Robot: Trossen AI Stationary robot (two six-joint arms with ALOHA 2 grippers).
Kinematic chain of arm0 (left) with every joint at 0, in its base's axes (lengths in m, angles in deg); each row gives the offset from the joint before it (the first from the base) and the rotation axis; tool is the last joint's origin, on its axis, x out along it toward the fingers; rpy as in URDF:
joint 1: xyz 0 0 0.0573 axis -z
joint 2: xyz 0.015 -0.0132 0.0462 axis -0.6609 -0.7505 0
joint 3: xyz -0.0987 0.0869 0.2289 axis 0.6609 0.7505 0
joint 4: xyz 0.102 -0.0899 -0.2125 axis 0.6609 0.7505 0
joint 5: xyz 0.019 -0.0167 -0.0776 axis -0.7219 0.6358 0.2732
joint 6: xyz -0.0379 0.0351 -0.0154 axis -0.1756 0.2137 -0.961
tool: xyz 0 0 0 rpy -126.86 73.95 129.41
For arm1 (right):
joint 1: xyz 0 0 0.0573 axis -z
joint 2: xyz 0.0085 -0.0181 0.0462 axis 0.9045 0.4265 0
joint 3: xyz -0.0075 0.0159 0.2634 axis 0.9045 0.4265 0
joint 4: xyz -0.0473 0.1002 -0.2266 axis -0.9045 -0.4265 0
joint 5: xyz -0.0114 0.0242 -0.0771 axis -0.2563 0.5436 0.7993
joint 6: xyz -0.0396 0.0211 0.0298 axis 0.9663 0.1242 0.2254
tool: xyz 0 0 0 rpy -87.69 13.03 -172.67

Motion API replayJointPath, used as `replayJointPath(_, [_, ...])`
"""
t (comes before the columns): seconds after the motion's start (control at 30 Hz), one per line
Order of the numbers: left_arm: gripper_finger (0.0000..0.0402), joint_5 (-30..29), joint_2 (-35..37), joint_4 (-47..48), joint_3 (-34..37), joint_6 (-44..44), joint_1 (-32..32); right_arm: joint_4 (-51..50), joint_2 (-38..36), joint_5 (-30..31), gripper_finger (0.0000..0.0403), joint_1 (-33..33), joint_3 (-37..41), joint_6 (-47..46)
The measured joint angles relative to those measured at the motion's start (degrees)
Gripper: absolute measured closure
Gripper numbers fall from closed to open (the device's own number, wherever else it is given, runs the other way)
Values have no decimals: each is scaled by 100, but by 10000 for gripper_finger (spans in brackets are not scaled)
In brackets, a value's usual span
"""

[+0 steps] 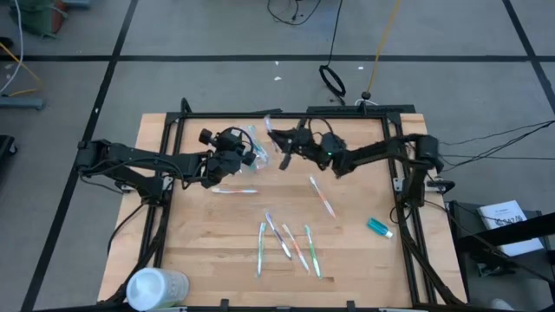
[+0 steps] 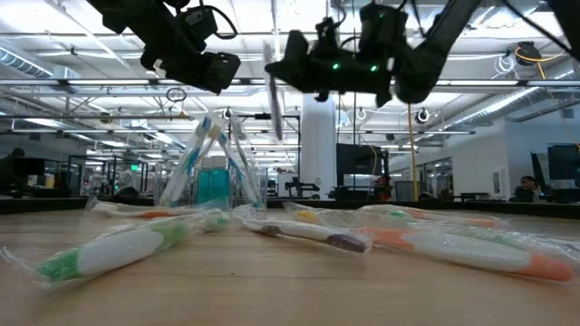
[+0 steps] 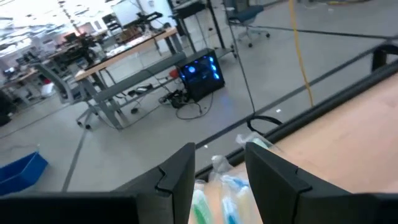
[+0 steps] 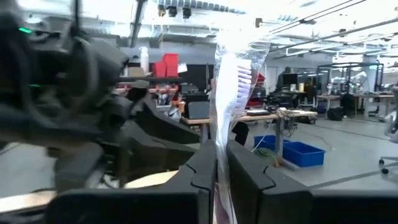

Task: Pick & Place toothbrushing station
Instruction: Put the violet toothbrush into the transparent organizer

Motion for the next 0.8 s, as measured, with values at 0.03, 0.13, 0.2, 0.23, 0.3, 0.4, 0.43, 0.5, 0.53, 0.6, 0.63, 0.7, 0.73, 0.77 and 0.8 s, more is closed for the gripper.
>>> replayJointPath(0.03, [254,-64,0,3,0,-58,-2,83,157,0,383,46,-117,-20])
replayJointPath(0.13, [254,-160,0,-4,0,-134,-17,215,646,7,382,191,-538,-81])
replayJointPath(0.2, [254,-160,0,-3,0,-76,-47,157,942,7,381,275,-780,-341])
replayJointPath(0.23, [254,-160,0,1,0,-44,-57,136,1088,8,381,305,-868,-526])
replayJointPath(0.3, [254,-198,0,96,0,25,-108,160,1315,-82,382,355,-983,-949])
replayJointPath(0.4, [254,-197,0,256,0,52,-167,180,1500,-134,382,393,-1027,-1205])
replayJointPath(0.43, [254,-180,0,275,0,0,-180,184,1540,-98,382,405,-1027,-1154])
replayJointPath(0.5, [254,-156,0,376,0,-104,-199,156,1595,-11,381,429,-1027,-1126])
replayJointPath(0.53, [254,-157,0,410,0,-147,-199,127,1613,0,379,431,-1027,-1126])
replayJointPath(0.6, [254,-155,-2,428,0,-141,-187,-106,1612,1,377,434,-1027,-1126])
replayJointPath(0.63, [254,-157,-2,470,0,-126,-172,-237,1611,-3,377,433,-1027,-1123])
replayJointPath(0.7, [254,-173,-2,604,0,-155,-135,-519,1613,-14,377,420,-1027,-1116])
replayJointPath(0.73, [254,-203,-2,672,0,-222,-115,-625,1617,-25,377,418,-1027,-1112])
replayJointPath(0.77, [254,-210,-2,728,0,-258,-101,-763,1615,-59,377,417,-1027,-1112])
replayJointPath(0.8, [254,-215,-2,787,0,-295,-79,-879,1612,-102,376,418,-1027,-1112])
